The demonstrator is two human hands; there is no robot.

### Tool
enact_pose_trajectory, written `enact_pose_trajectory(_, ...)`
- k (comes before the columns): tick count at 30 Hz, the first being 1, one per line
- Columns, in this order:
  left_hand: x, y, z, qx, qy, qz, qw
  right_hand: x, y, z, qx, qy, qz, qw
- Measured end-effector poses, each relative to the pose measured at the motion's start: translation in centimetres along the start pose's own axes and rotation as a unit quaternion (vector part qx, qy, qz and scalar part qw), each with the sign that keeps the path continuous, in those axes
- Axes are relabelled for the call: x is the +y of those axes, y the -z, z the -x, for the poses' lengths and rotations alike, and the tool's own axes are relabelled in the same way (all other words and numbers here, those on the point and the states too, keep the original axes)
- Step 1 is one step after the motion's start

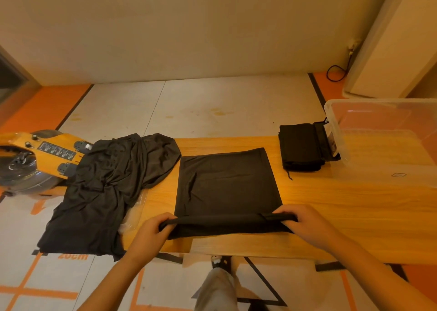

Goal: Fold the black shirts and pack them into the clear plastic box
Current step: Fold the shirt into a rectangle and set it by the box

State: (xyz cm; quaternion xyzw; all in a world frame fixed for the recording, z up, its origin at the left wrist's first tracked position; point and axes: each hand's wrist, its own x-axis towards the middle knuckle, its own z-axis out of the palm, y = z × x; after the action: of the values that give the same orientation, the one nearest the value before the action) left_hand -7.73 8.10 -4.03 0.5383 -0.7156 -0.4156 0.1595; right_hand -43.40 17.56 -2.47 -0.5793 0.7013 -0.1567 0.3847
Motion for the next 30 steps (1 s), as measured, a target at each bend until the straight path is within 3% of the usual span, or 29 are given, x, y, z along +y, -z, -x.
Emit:
enact_pose_trajectory(7,1.5,3.0,-6.9,-0.042,0.032,0.058,0.997,-2.6,5.7,-6.9,-0.093,-0.036,-0.008,0.995)
enact_pose_trajectory(12,1.8,4.8,-15.4,-0.052,0.078,0.135,0.986,-3.4,9.5,-15.2,-0.105,-0.053,-0.052,0.992)
enact_pose_trajectory(15,0.1,4.1,-20.1,-0.051,0.139,0.166,0.975,-2.1,8.5,-20.5,-0.040,-0.112,-0.067,0.991)
enact_pose_trajectory(19,-2.6,2.2,-22.6,-0.012,0.186,0.058,0.981,0.9,4.7,-23.6,0.075,-0.189,-0.068,0.977)
enact_pose_trajectory(22,-3.2,1.4,-22.8,0.013,0.163,-0.006,0.986,1.8,3.1,-24.2,0.147,-0.206,-0.016,0.967)
enact_pose_trajectory(26,-2.8,0.5,-22.8,0.070,0.132,-0.068,0.987,1.7,2.3,-24.4,0.172,-0.201,0.035,0.964)
enact_pose_trajectory(30,-3.0,0.0,-23.9,0.087,0.171,-0.108,0.976,1.3,2.3,-24.2,0.202,-0.211,0.043,0.956)
